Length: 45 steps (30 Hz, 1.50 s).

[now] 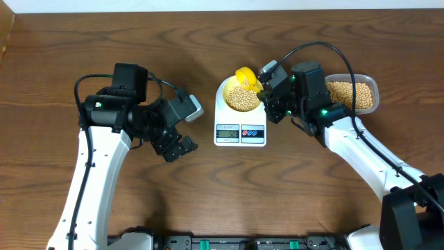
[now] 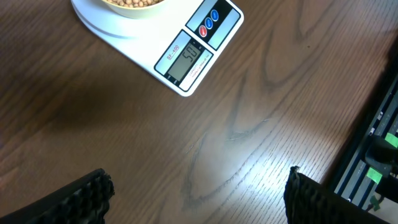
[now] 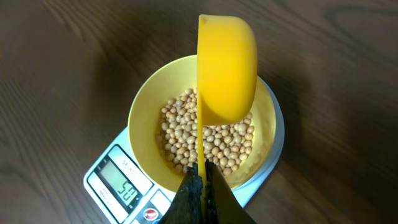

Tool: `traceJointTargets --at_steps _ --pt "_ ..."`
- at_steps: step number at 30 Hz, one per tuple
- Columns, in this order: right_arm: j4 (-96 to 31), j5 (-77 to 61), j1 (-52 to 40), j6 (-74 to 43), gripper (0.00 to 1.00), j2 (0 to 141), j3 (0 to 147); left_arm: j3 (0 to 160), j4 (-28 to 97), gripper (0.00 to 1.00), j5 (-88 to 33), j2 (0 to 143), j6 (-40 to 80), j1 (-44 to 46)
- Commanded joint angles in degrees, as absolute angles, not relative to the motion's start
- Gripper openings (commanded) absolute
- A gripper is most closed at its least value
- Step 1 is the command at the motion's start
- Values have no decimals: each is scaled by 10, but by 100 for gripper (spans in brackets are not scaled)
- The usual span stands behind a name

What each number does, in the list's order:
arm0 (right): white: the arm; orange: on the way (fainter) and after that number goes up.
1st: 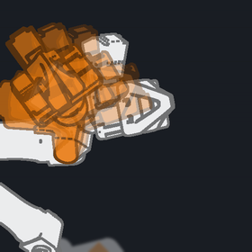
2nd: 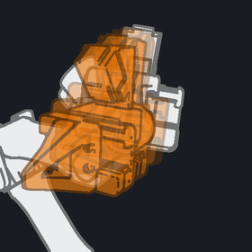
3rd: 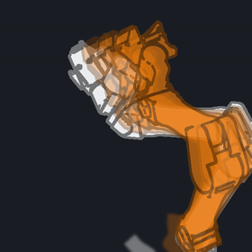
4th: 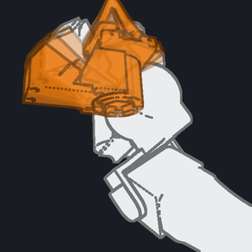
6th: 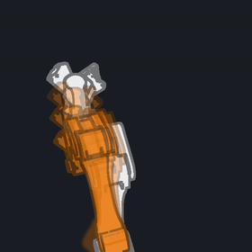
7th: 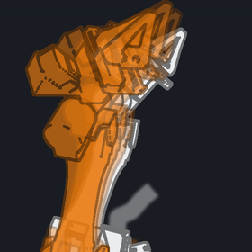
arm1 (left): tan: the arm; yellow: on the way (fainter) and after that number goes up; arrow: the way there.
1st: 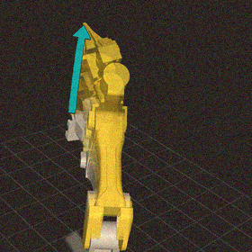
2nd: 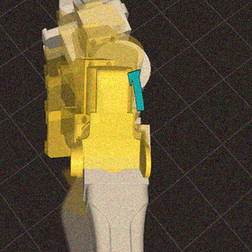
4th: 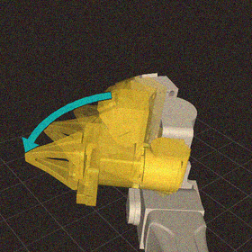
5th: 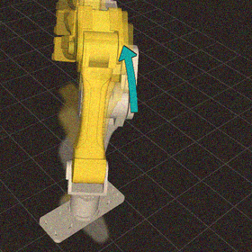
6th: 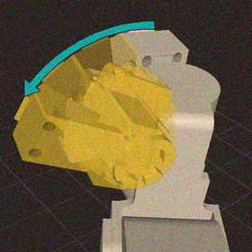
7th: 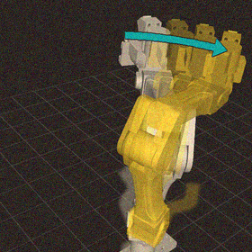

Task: Scoop item into bowl and weigh 50g on scale
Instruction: 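Tilt the scoop further with the right gripper to add soybeans, then lift the scoop away from the bowl and move it right over the tub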

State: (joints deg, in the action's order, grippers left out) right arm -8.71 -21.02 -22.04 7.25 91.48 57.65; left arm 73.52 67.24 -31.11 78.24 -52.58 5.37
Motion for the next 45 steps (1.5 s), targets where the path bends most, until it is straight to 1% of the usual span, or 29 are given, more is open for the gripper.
traceJointTargets --at_steps 1,12,19,28,32,38,41,45 --pt "-84 -222 -222 47 1 910 581 732 674 91 -308 782 -531 55" --pt "-83 -244 -211 21 1 910 581 732 674 90 -307 782 -531 55" --pt "-73 -295 -178 6 1 908 581 732 674 91 -307 782 -531 55" --pt "-66 -306 -123 -8 1 861 581 732 674 90 -307 782 -531 55" --pt "-77 -305 -81 -8 1 828 581 732 674 90 -308 782 -531 55" --pt "-152 -305 13 -7 1 782 581 732 674 90 -307 782 -531 55" --pt "-193 -301 63 15 1 771 581 732 674 90 -308 782 -531 55" --pt "-243 -292 129 82 1 770 581 732 674 91 -308 782 -531 55"
